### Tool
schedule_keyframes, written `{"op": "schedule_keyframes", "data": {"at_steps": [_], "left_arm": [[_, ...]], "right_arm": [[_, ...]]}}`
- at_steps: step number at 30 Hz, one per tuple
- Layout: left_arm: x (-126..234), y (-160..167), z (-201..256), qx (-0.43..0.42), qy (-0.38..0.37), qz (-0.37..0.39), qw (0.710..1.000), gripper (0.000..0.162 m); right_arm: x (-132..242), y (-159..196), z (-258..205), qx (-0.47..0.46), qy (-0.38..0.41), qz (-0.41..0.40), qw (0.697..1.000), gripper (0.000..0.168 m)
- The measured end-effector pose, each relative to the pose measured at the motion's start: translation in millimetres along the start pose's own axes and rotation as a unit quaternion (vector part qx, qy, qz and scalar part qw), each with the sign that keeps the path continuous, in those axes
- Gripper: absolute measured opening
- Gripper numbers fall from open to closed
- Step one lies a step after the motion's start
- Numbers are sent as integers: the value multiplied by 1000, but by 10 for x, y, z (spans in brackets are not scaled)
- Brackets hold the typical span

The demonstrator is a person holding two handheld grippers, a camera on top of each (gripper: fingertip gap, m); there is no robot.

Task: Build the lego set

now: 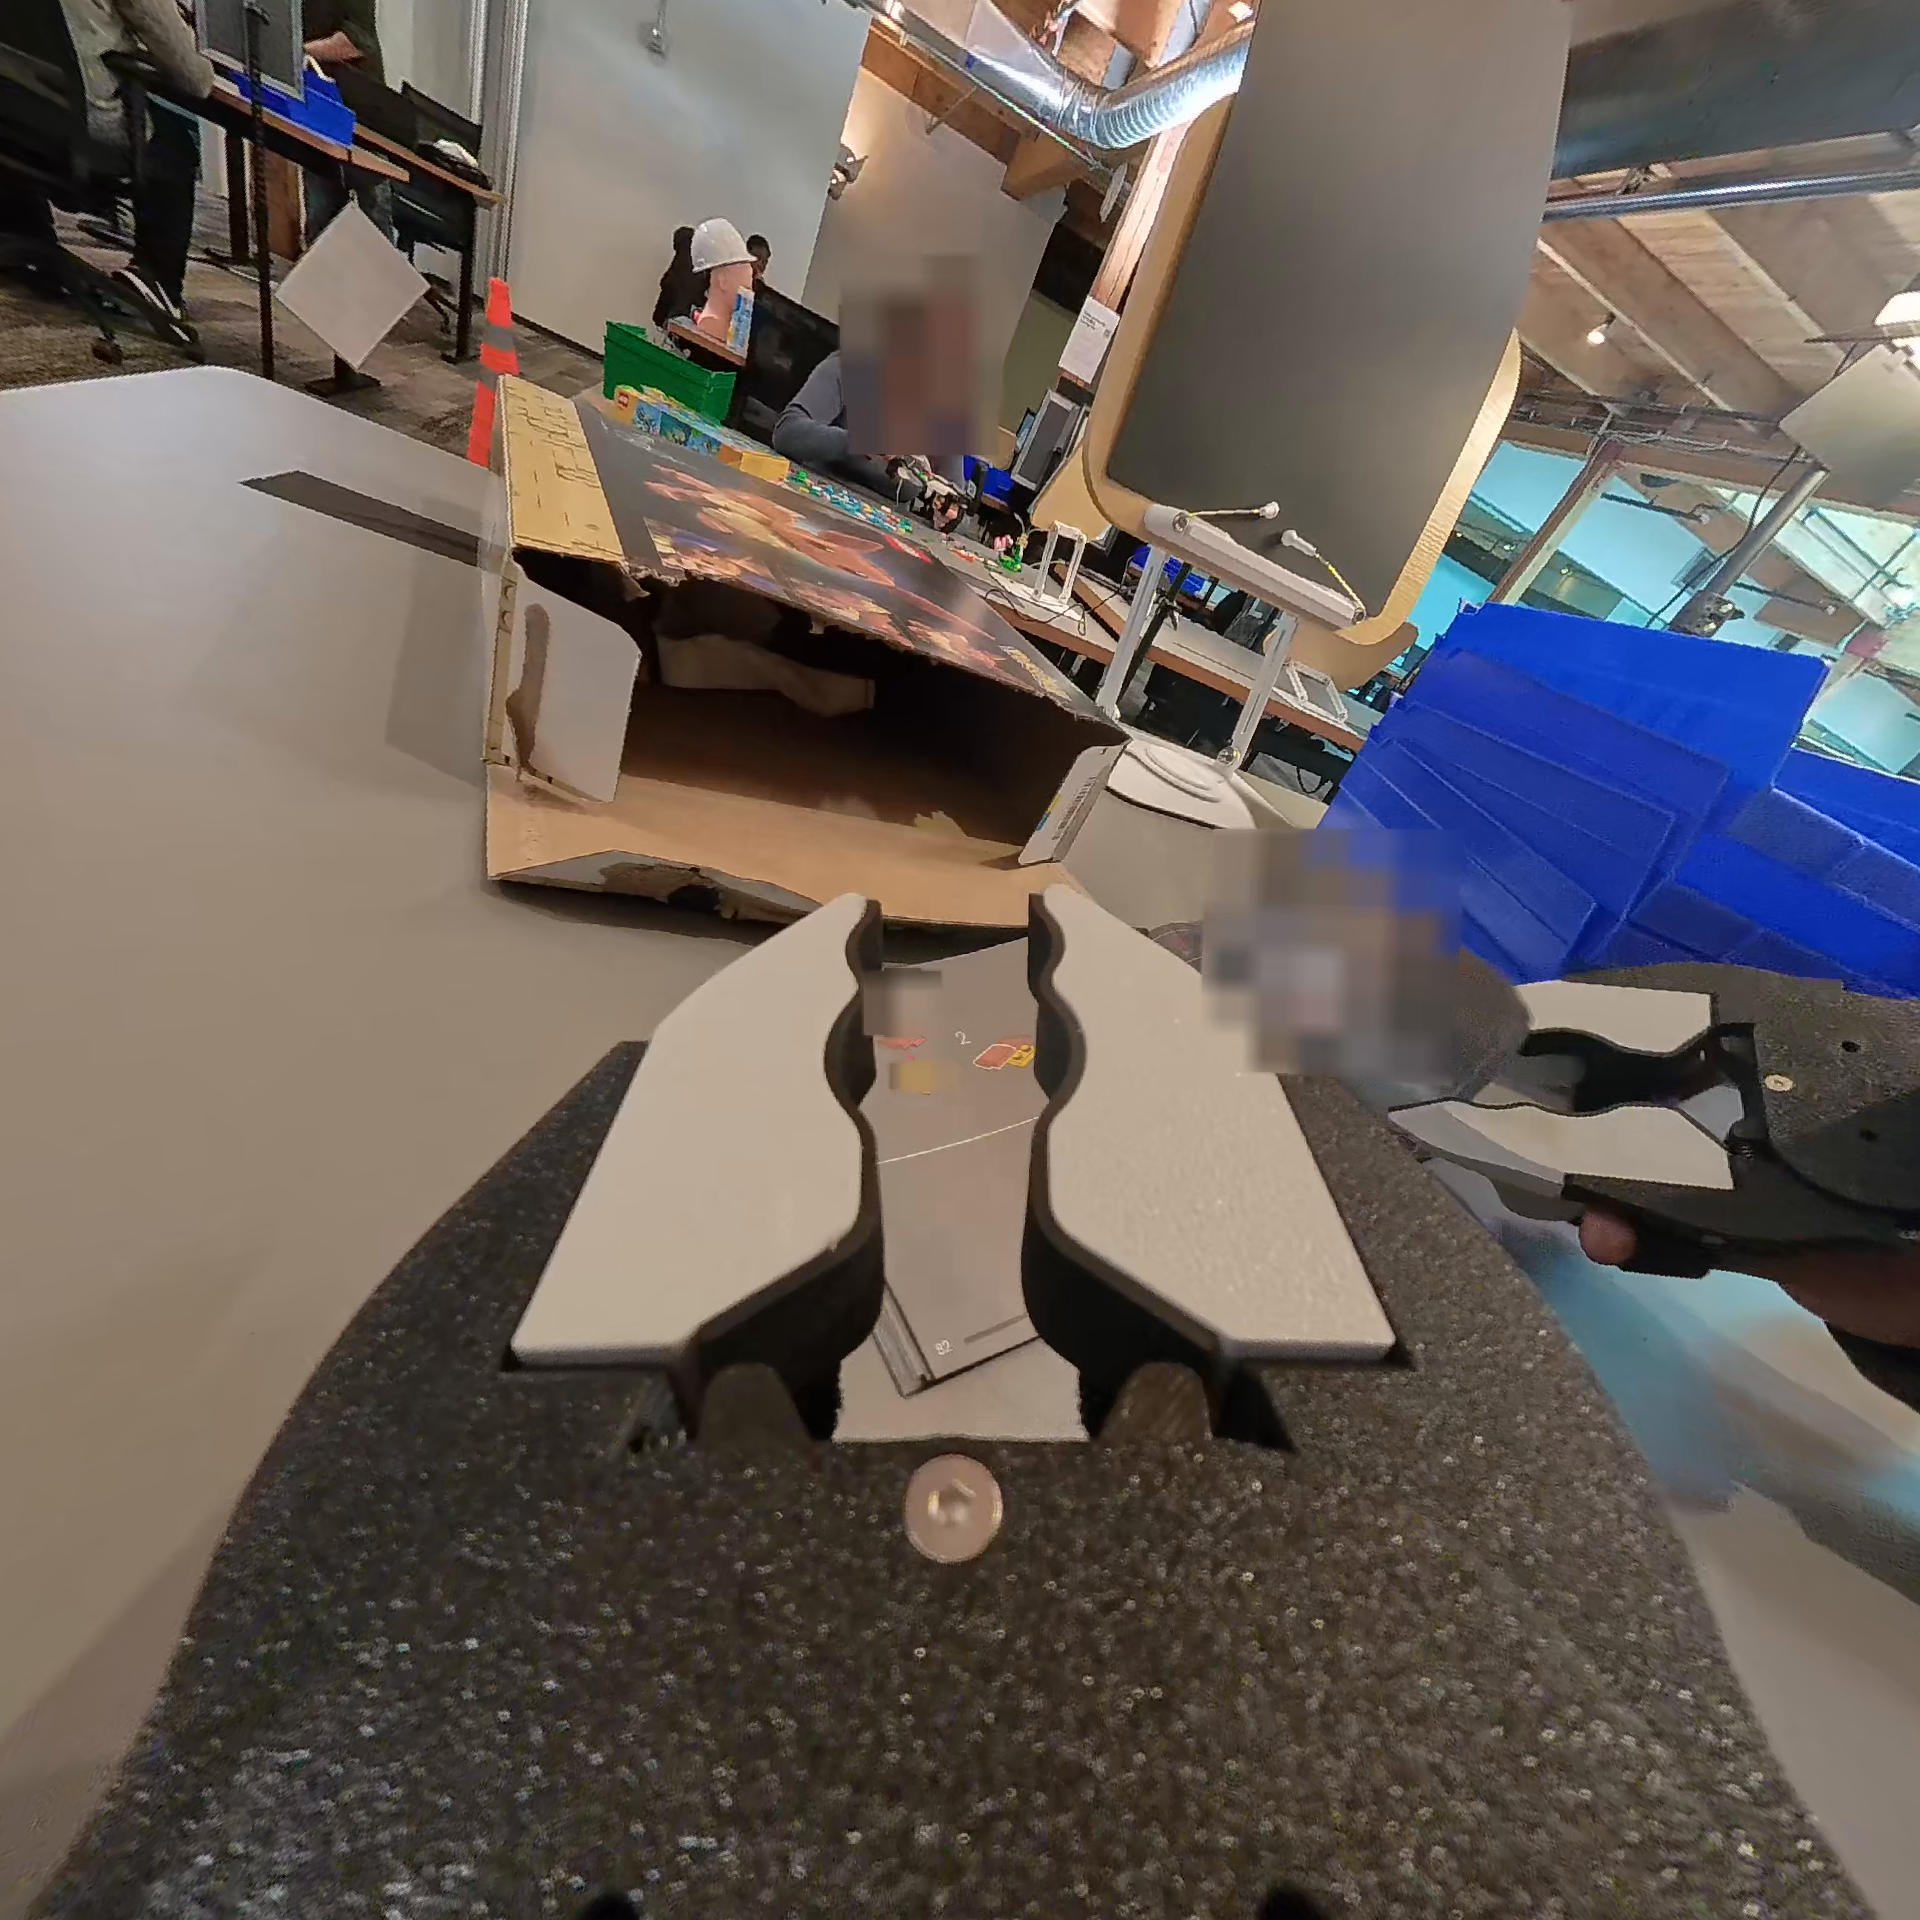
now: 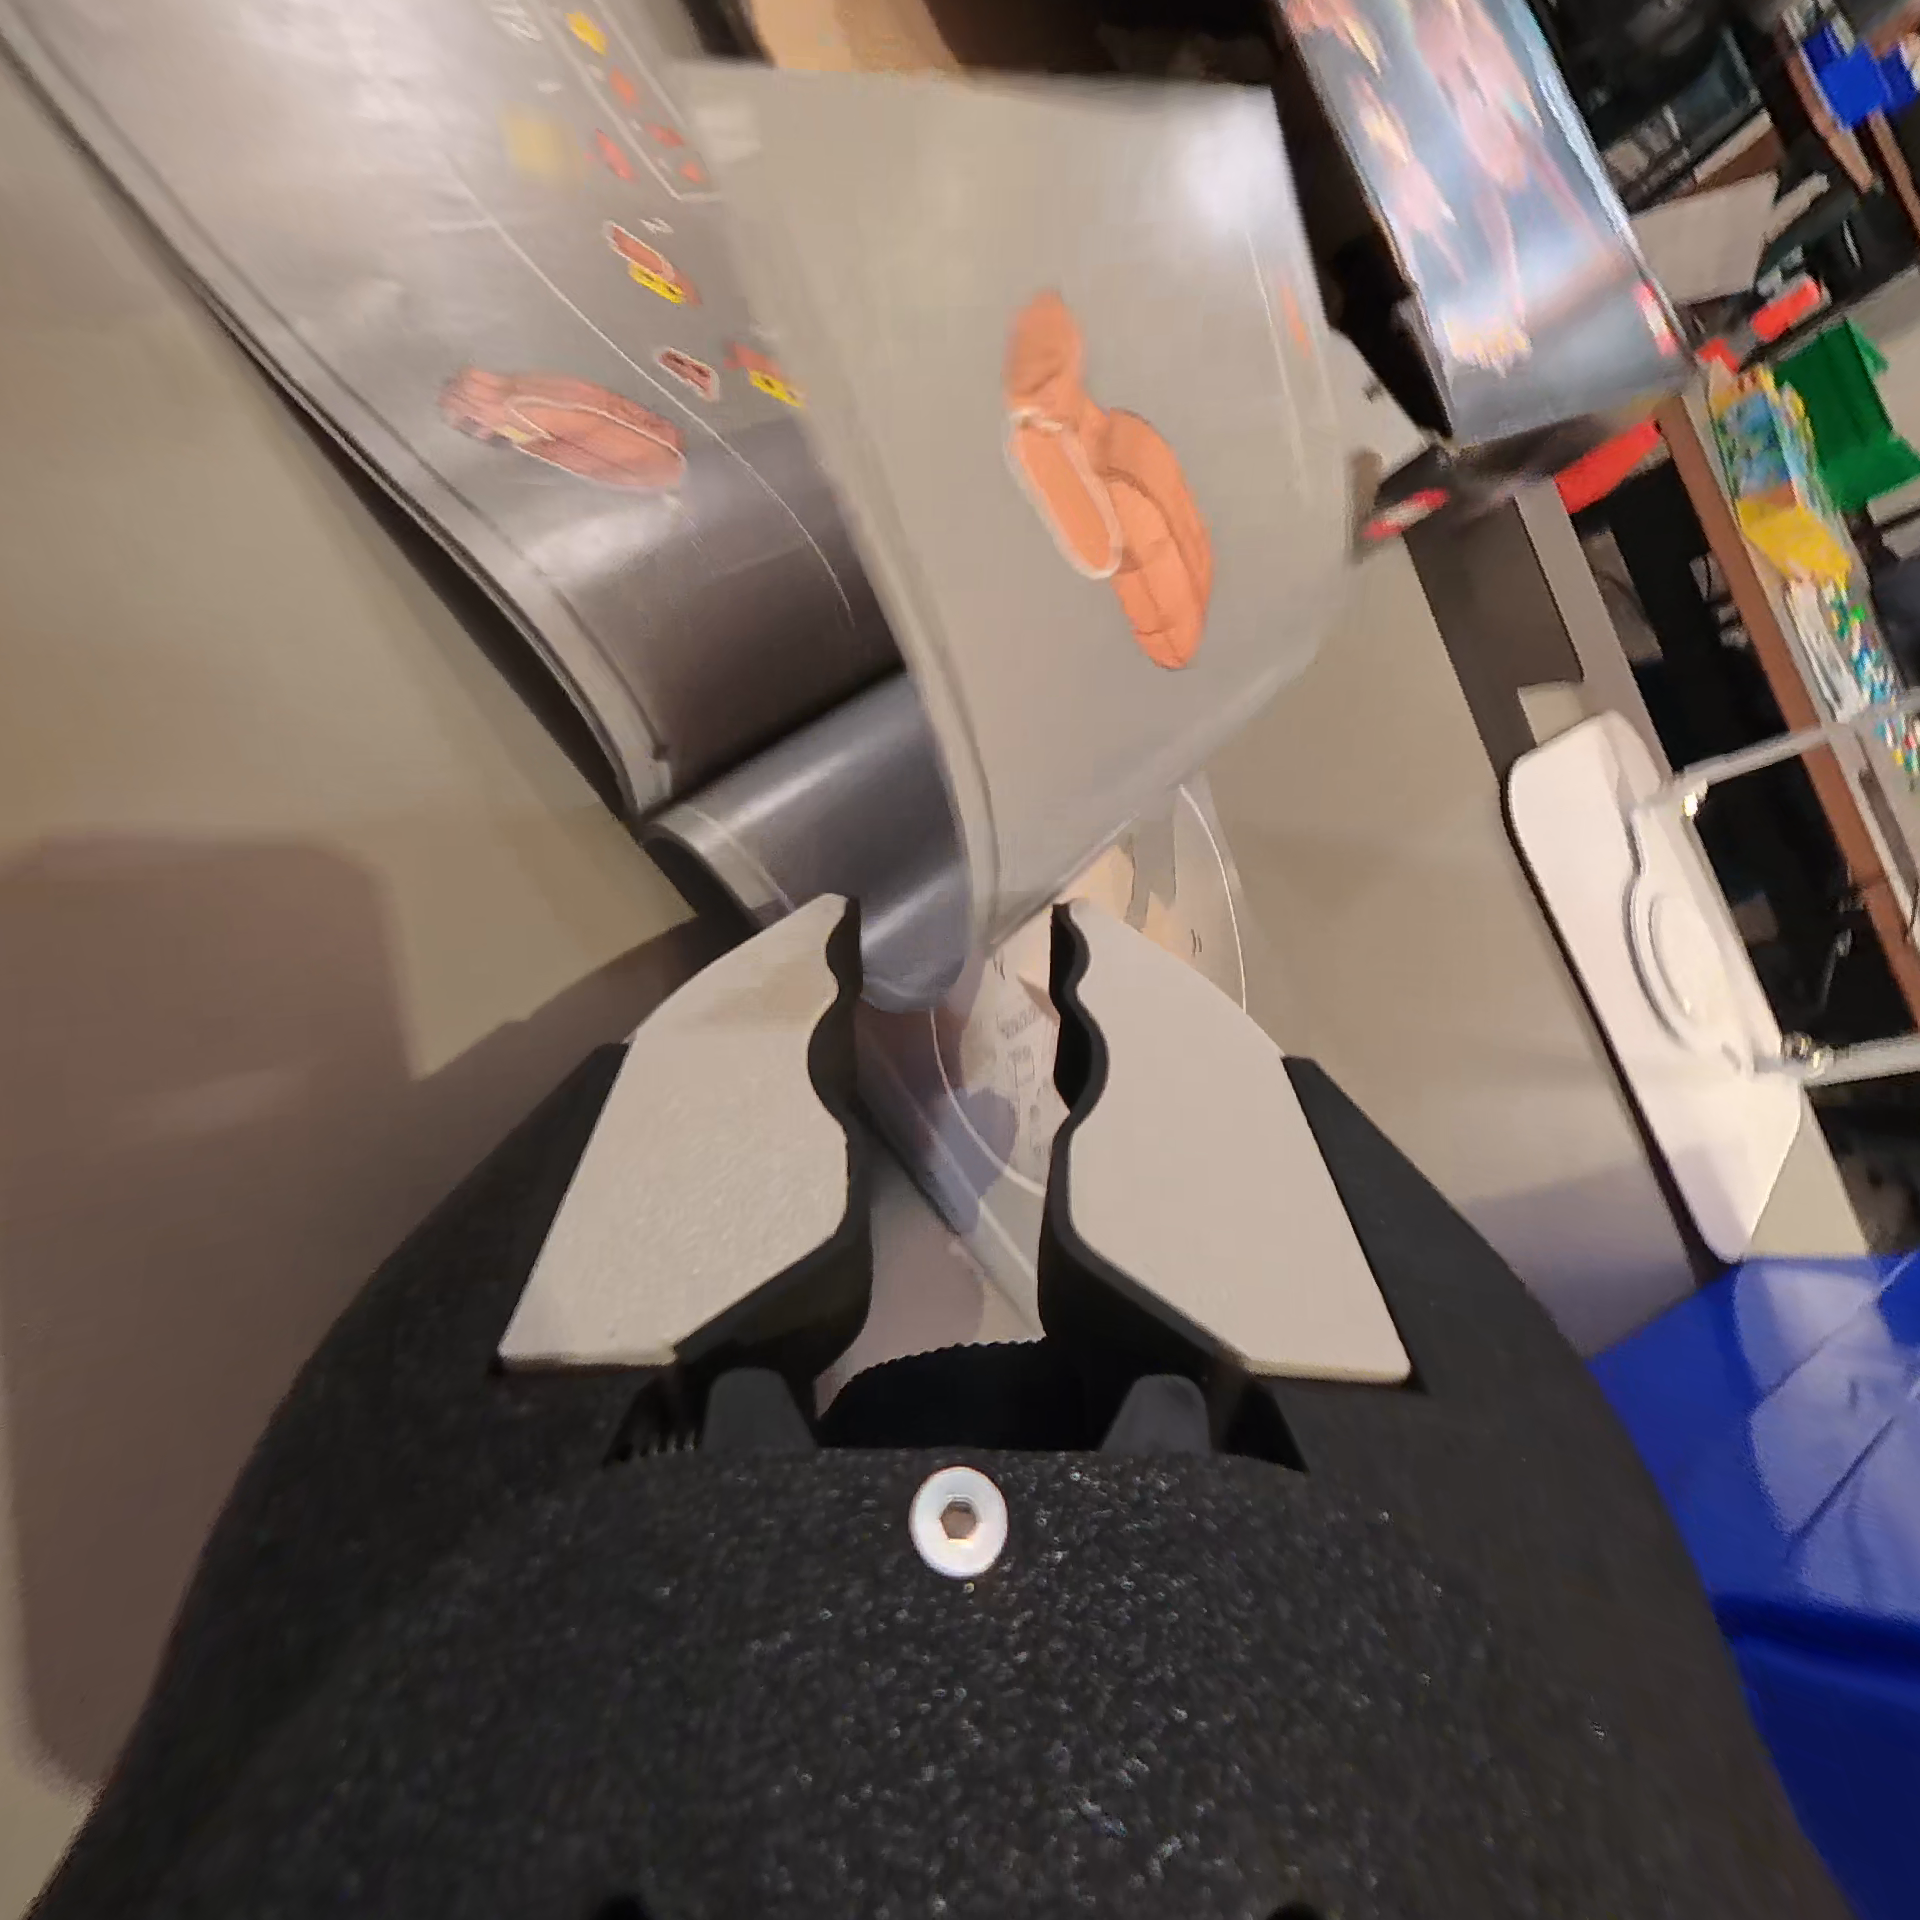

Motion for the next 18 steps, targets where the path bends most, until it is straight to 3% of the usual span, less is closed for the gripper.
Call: {"op": "schedule_keyframes", "data": {"at_steps": [11, 15, 18], "left_arm": [[-5, 4, 7, -3, 1, -2, 1000, 26], [-6, 7, 10, -3, 3, -3, 1000, 26], [-11, 14, 17, -4, 4, -7, 1000, 26]], "right_arm": [[374, 401, 130, -137, 63, -35, 988, 36], [585, 460, 20, -92, 38, -81, 992, 35], [679, 250, -152, -24, -38, -69, 997, 35]]}}
Point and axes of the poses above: each gripper's, where its closed fingertips meet, x back along the fingers, y out of its underside, z = x × y across the jaws, the point moved 5 cm from there along x, back along the fingers, and after that the axes turned 10 degrees about z, right-handed, at the moved point
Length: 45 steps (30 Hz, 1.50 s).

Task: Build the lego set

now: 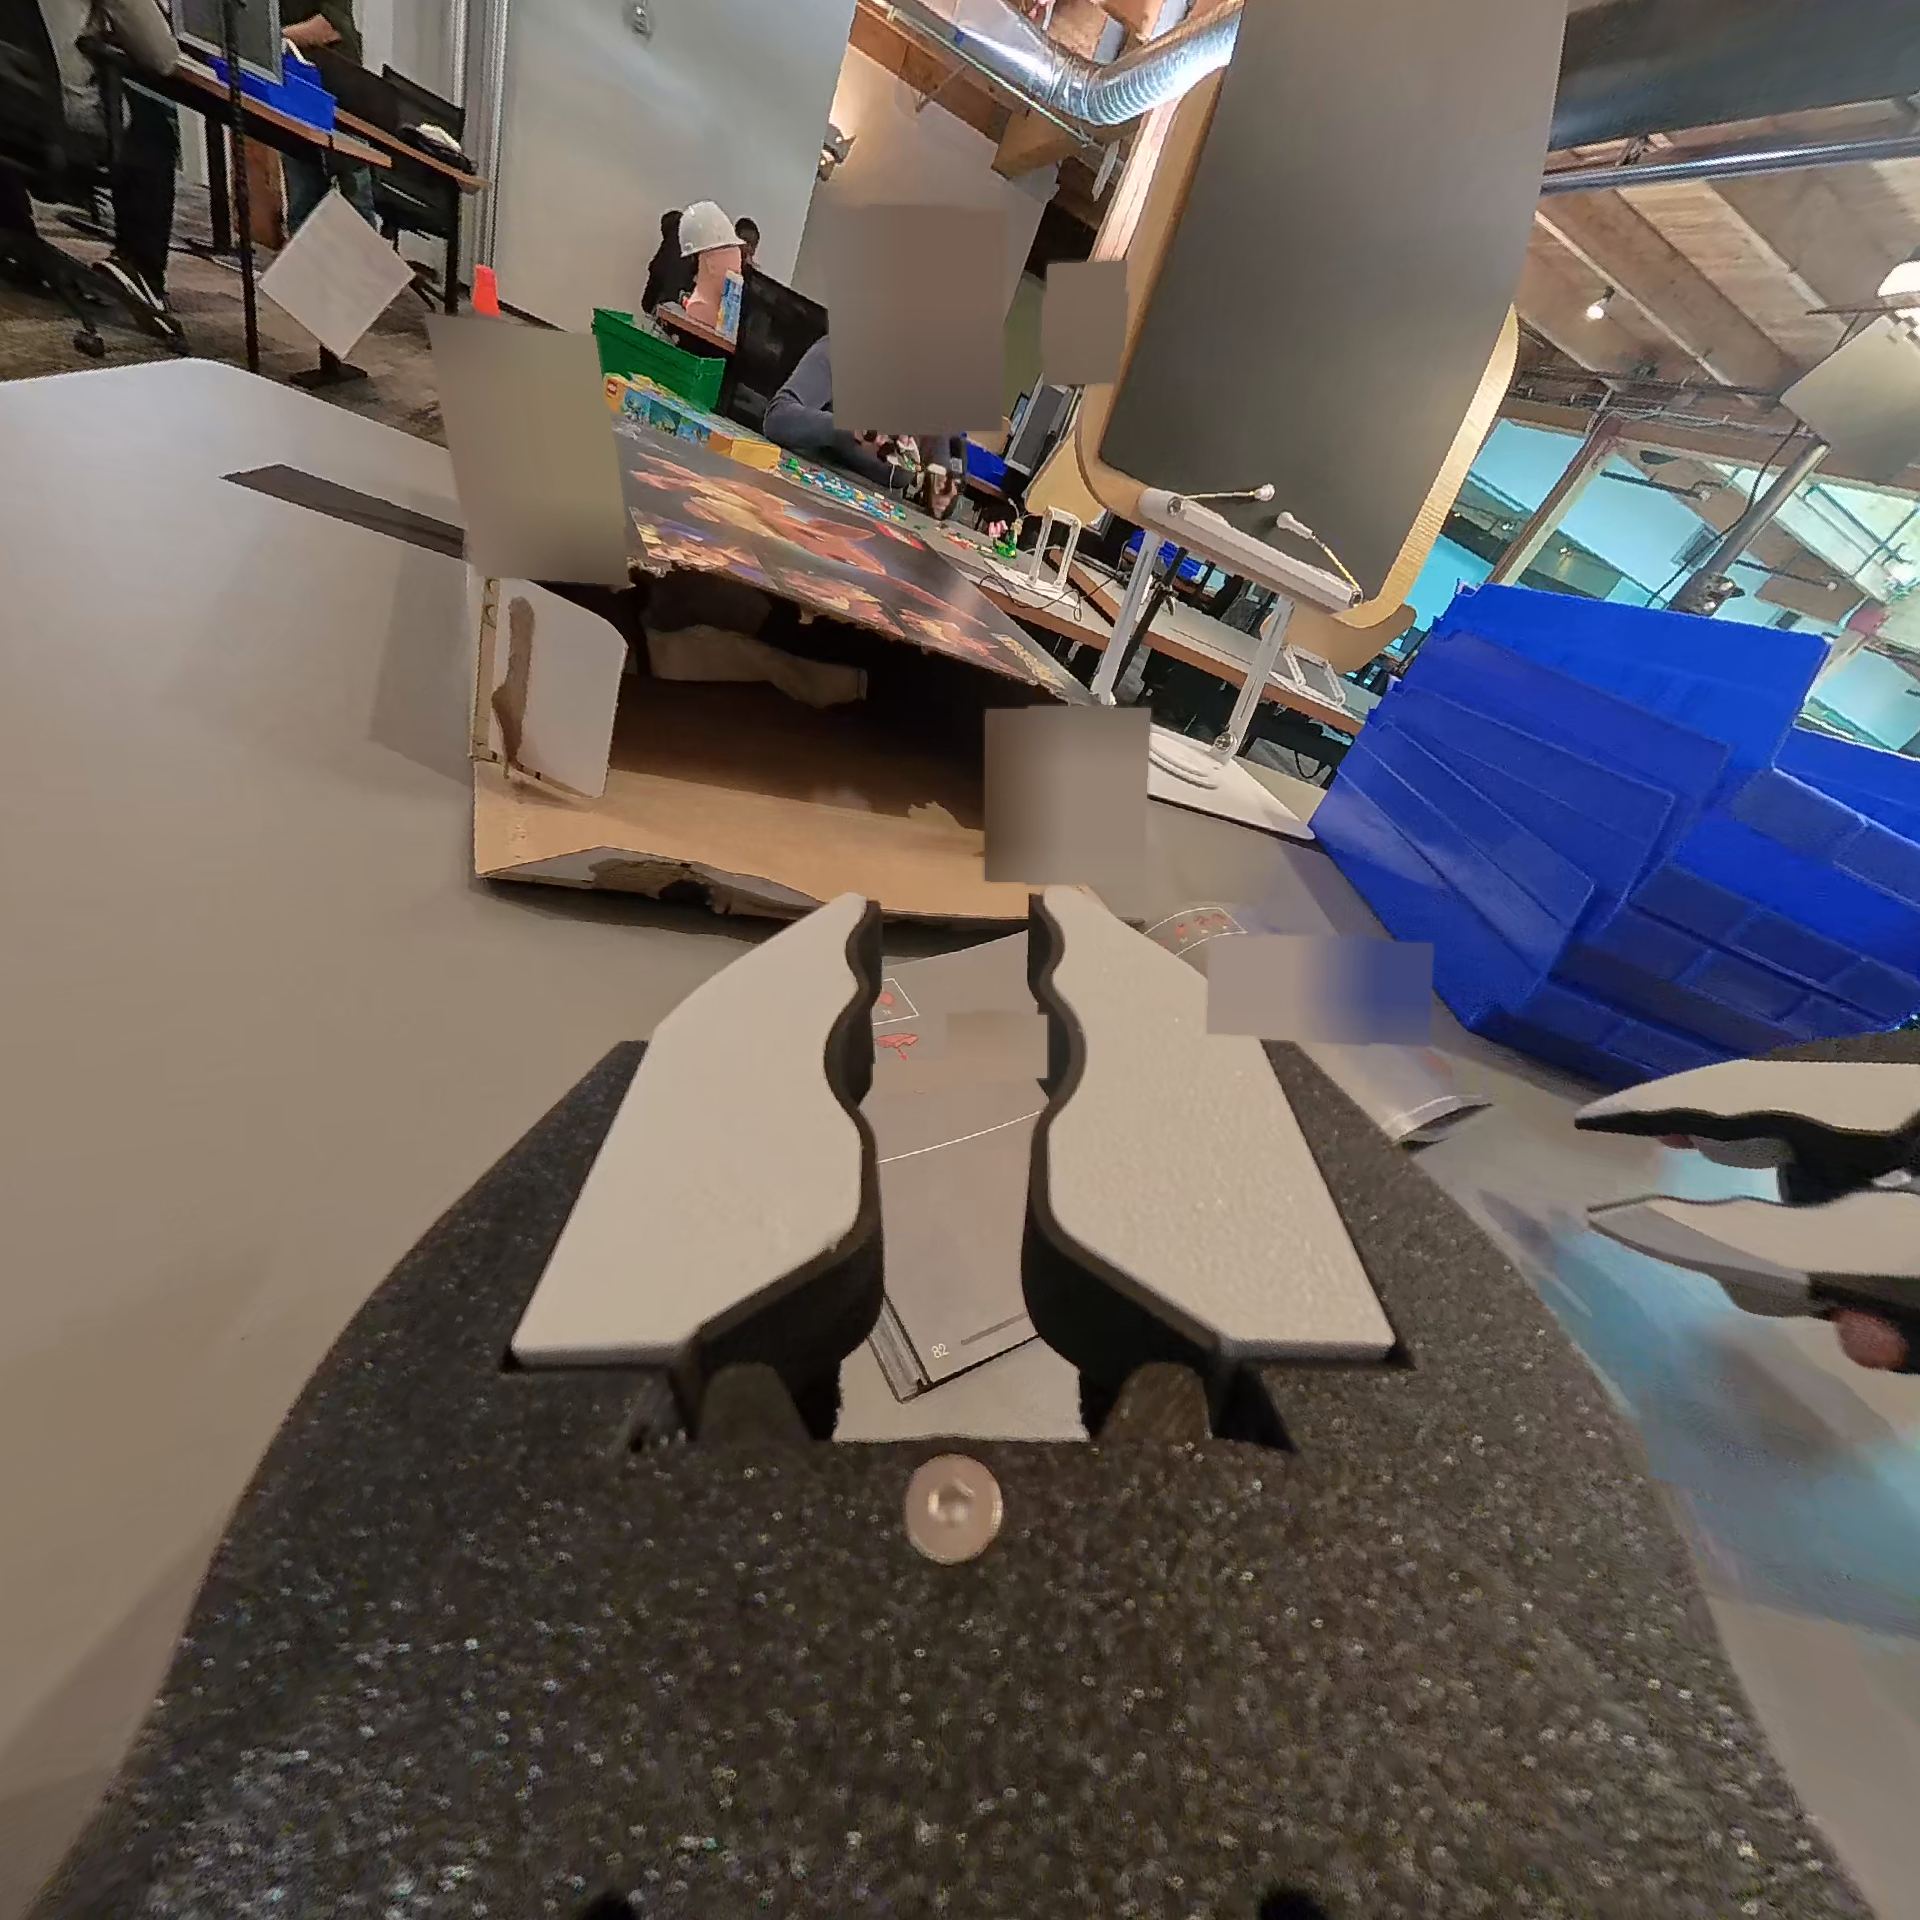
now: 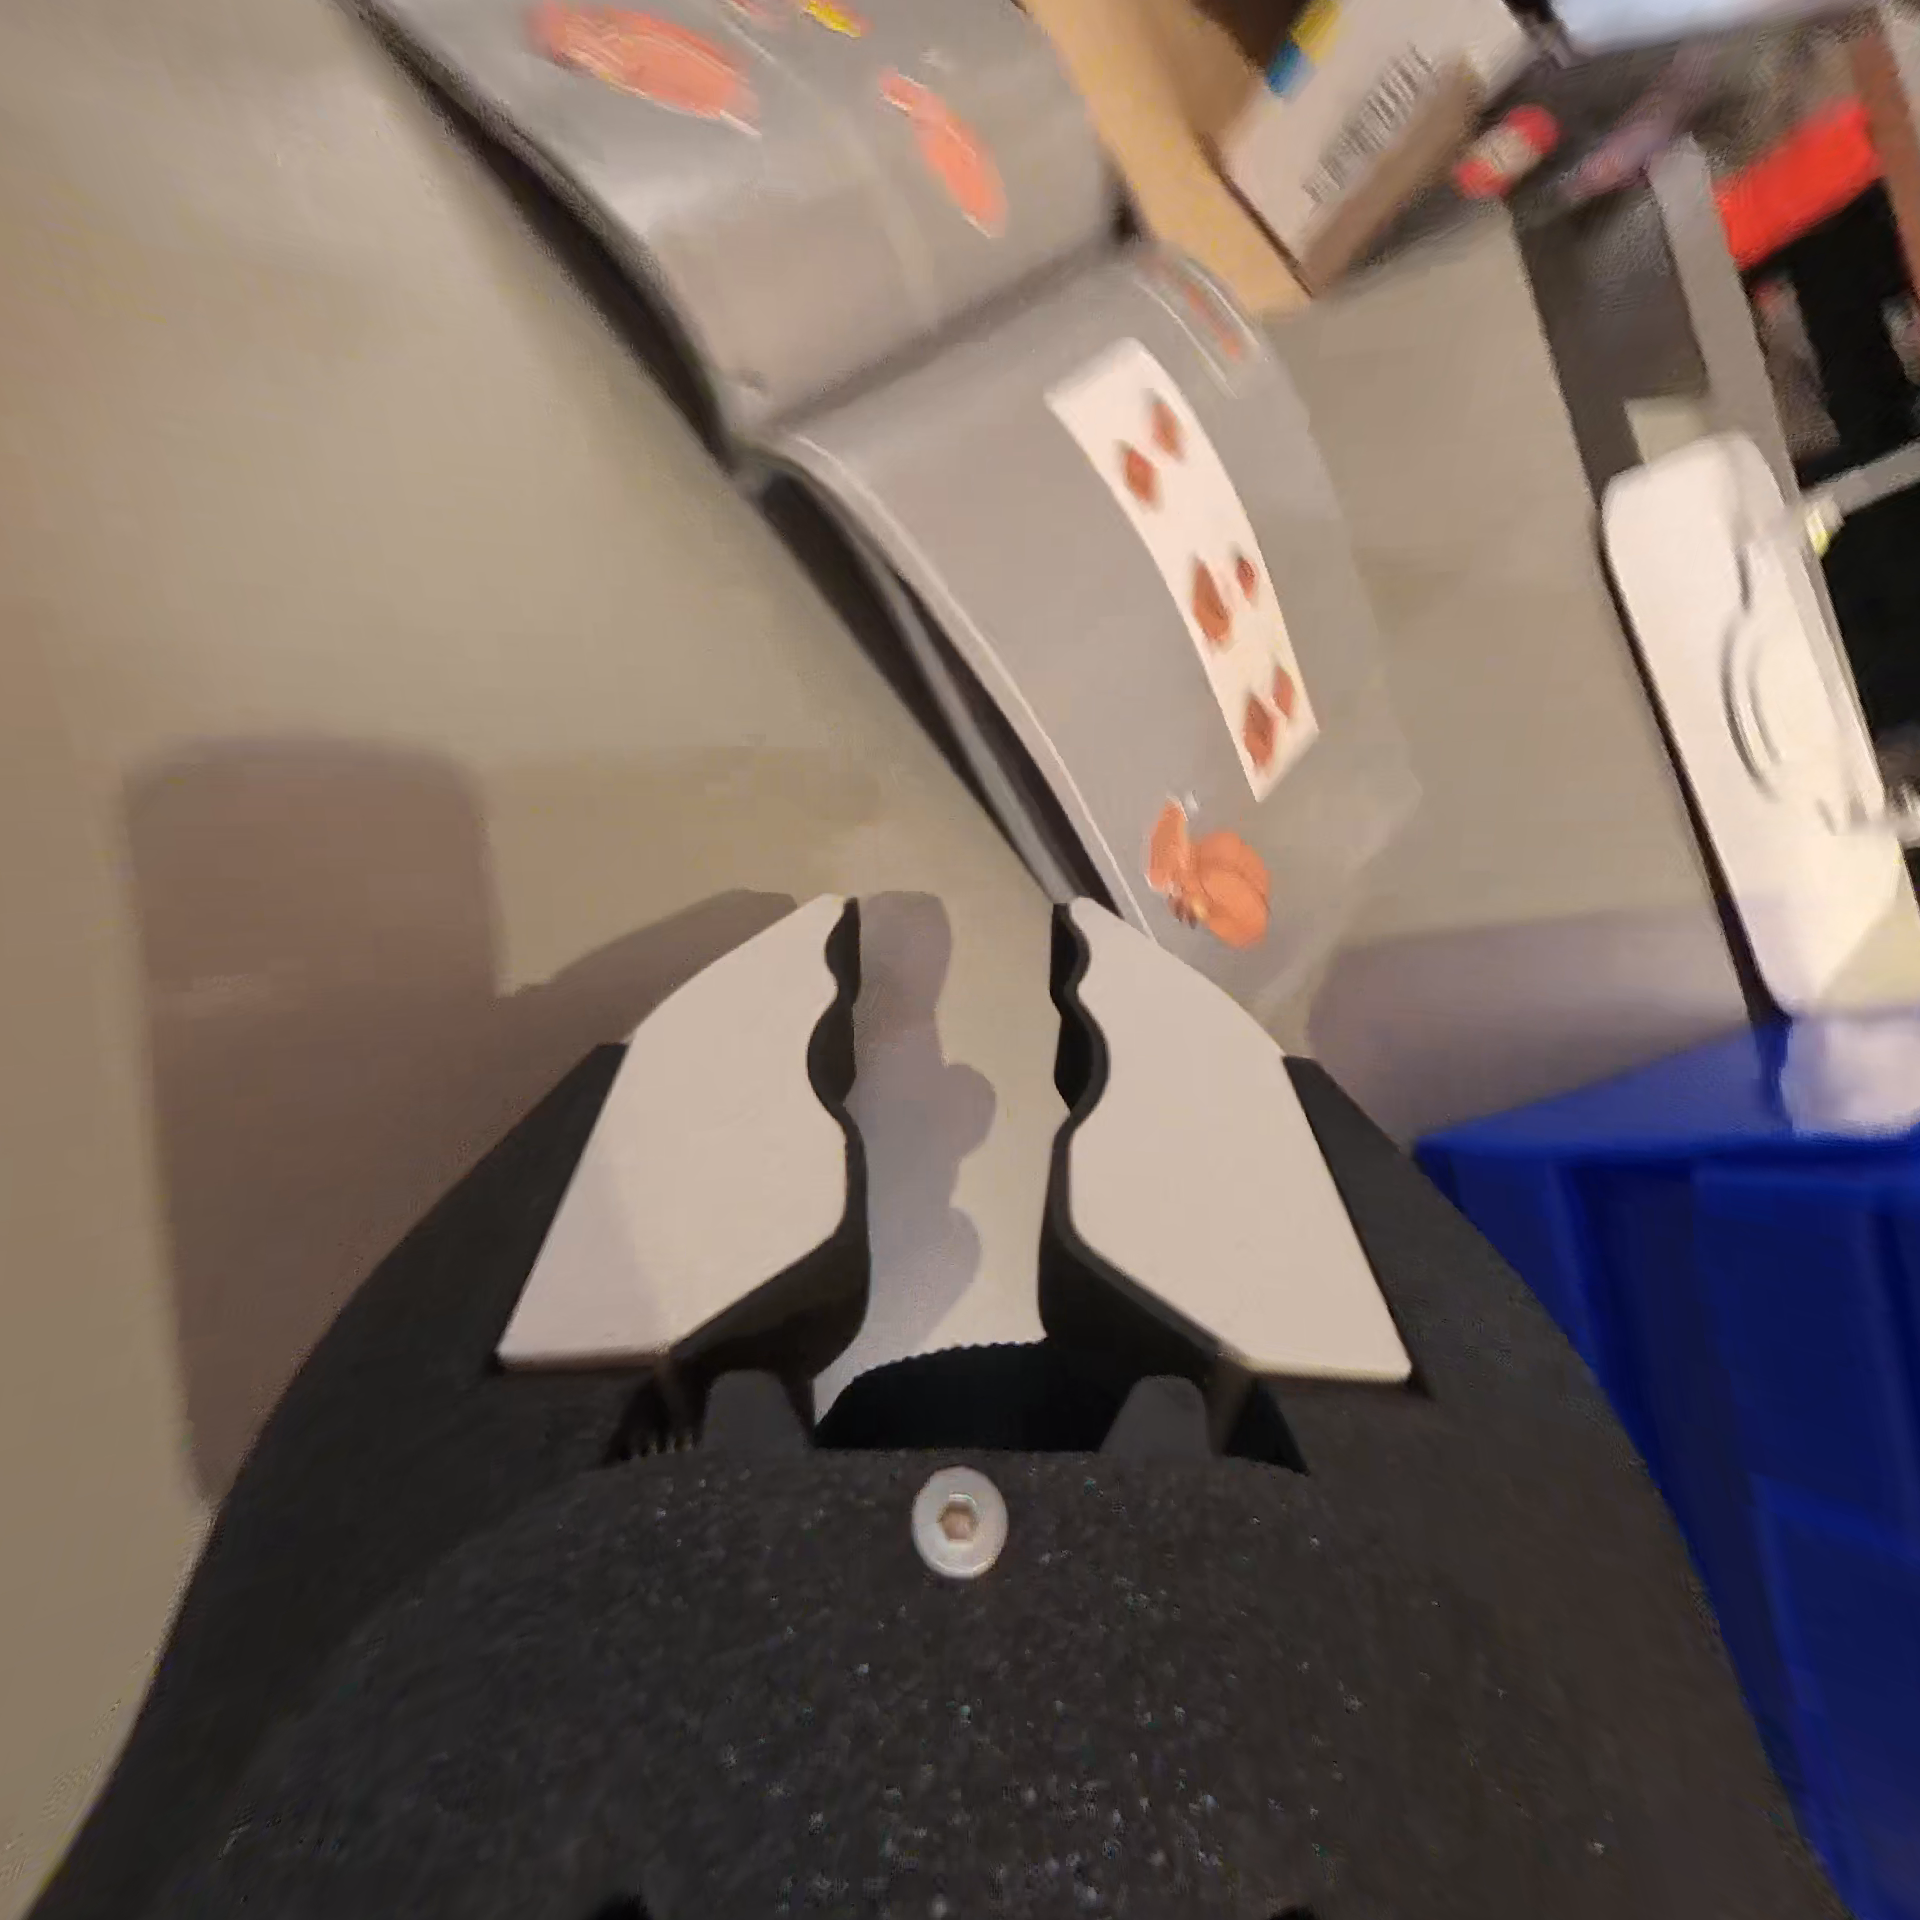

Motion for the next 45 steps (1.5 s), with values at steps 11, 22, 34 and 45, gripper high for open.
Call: {"op": "schedule_keyframes", "data": {"at_steps": [11, 22, 34, 45], "left_arm": [[8, 10, 27, 0, 10, -3, 1000, 26], [19, -3, 23, 14, 22, 2, 1000, 26], [36, -23, 9, 31, 31, 9, 999, 26], [36, -23, 10, 28, 29, 9, 999, 26]], "right_arm": [[-723, -1076, -385, 178, -221, 80, 956, 48], [-1242, -1268, -630, 264, -329, -59, 905, 48], [-1098, -976, -467, 262, -328, -114, 900, 39], [-871, -866, -191, 248, -169, -57, 952, 39]]}}
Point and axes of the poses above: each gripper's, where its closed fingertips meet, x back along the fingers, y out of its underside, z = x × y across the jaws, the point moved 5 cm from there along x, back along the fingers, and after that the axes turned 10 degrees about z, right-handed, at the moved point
